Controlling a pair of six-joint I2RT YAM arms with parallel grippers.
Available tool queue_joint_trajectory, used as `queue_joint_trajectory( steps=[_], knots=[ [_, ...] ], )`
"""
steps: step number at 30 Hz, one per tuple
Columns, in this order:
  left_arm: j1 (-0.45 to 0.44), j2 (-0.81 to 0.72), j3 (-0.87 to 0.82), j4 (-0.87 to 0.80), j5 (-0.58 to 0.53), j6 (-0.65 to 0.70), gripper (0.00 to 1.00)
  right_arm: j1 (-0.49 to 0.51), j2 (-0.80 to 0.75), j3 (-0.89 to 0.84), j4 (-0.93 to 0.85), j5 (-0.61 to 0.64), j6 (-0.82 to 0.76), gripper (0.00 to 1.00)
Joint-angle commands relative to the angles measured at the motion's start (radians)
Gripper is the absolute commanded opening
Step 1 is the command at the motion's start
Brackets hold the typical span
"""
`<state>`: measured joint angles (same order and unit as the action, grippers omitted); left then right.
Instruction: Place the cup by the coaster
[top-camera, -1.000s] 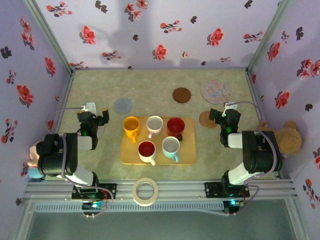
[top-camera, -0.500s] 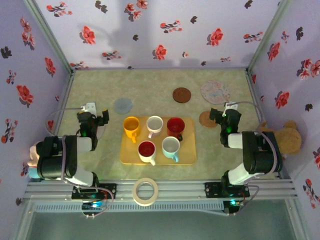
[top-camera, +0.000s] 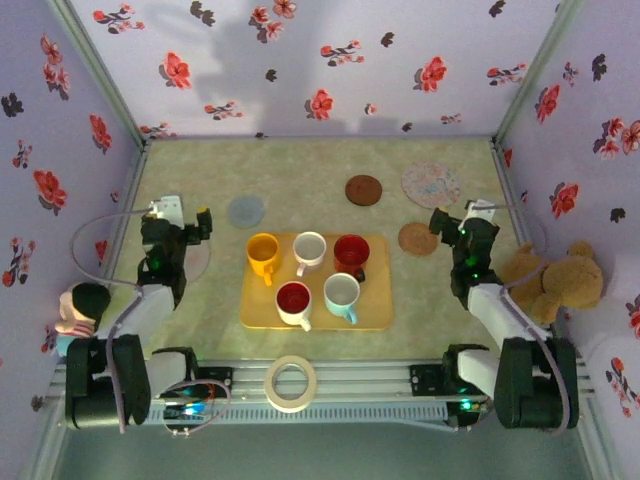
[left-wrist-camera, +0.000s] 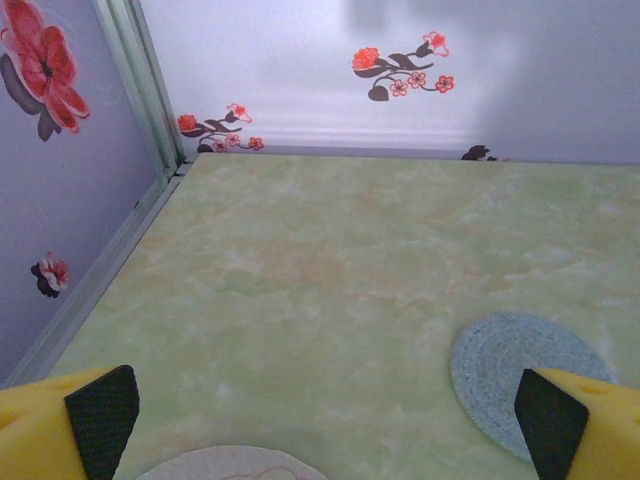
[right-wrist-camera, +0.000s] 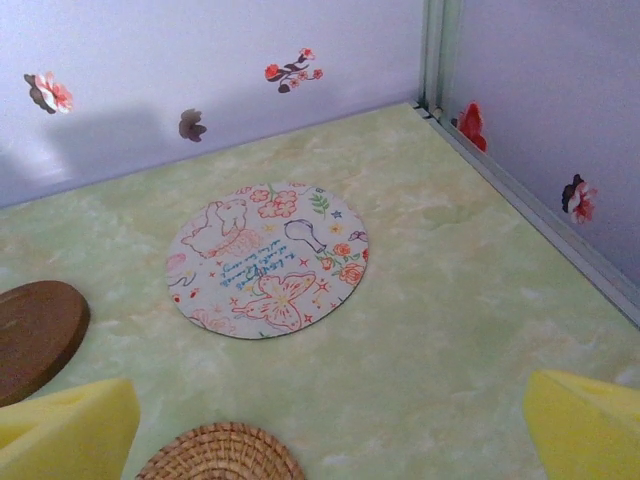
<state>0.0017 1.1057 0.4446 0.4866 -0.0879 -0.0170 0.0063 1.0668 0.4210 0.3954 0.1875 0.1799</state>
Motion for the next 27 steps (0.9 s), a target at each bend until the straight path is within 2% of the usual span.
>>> queue_joint_trajectory(
  steps=[1,10,15,21,27],
  knots=[
    [-0.005,-0.056,0.084,-0.207,0.016,-0.006,1.0,-0.004,-0.082,0.05,-0.176,0.022,0.064,0.99],
    [-0.006,-0.041,0.376,-0.626,0.062,-0.155,1.0,-0.003,-0.193,0.191,-0.492,-0.036,0.179,0.99],
    [-0.007,0.014,0.567,-0.86,0.121,-0.219,1.0,-0.002,-0.166,0.306,-0.625,-0.179,0.236,0.99],
    [-0.014,0.033,0.681,-1.034,0.113,-0.241,1.0,0.001,-0.095,0.42,-0.694,-0.395,0.222,1.0],
    [-0.025,0.076,0.765,-1.201,0.142,-0.277,1.0,0.028,-0.034,0.505,-0.733,-0.495,0.192,1.0]
  ],
)
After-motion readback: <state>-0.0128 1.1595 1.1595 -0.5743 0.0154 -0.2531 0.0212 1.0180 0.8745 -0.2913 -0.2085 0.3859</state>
